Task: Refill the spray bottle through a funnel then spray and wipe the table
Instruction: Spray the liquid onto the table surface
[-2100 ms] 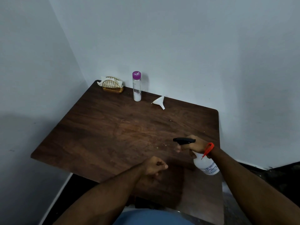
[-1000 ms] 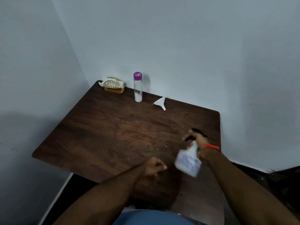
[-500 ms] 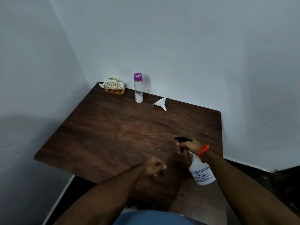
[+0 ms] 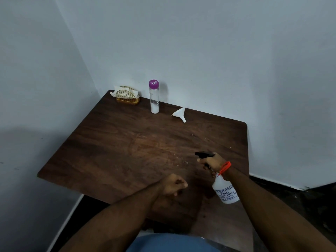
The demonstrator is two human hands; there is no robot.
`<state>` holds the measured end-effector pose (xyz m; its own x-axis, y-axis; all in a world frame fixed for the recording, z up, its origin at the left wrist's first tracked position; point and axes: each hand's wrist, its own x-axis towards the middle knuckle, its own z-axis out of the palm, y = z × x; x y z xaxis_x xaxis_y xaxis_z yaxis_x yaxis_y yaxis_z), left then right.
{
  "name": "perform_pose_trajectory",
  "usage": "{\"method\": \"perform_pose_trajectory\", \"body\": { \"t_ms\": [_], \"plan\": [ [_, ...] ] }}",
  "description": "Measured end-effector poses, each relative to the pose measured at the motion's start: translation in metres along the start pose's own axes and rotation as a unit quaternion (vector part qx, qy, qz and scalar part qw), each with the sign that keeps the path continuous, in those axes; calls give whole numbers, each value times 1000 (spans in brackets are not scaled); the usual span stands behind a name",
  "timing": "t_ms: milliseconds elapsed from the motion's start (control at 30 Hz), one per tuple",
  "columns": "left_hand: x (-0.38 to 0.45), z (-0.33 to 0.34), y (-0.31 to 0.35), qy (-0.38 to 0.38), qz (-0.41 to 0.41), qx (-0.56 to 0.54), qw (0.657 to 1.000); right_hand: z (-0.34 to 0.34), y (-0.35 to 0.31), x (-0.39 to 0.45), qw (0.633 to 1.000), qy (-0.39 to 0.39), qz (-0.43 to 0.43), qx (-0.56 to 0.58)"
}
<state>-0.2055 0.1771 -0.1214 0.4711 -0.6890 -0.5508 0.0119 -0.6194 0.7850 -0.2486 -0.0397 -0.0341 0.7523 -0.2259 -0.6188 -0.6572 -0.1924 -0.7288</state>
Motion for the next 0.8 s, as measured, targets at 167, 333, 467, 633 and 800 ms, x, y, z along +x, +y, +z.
{"method": "perform_pose_trajectory", "body": {
  "t_ms": [167,333,467,633,800],
  "plan": [
    [-2,1,-4,4,-1,-4,1000,2,-4,-3,999,-9,-19,38],
    [-4,0,-4,-4,-1,-3,1000,3,-7,-9,999,-44,-28,13],
    [-5,0,-5,1,-4,-6,1000,6,-8,-13,996,-57,-40,-47],
    [-8,-1,-8,4,-4,-3,1000,9,-19,-24,989,-128,-46,-55],
    [-7,0,-14,12,1,0,1000,3,-16,-26,986,-121,-51,-101]
  ]
}}
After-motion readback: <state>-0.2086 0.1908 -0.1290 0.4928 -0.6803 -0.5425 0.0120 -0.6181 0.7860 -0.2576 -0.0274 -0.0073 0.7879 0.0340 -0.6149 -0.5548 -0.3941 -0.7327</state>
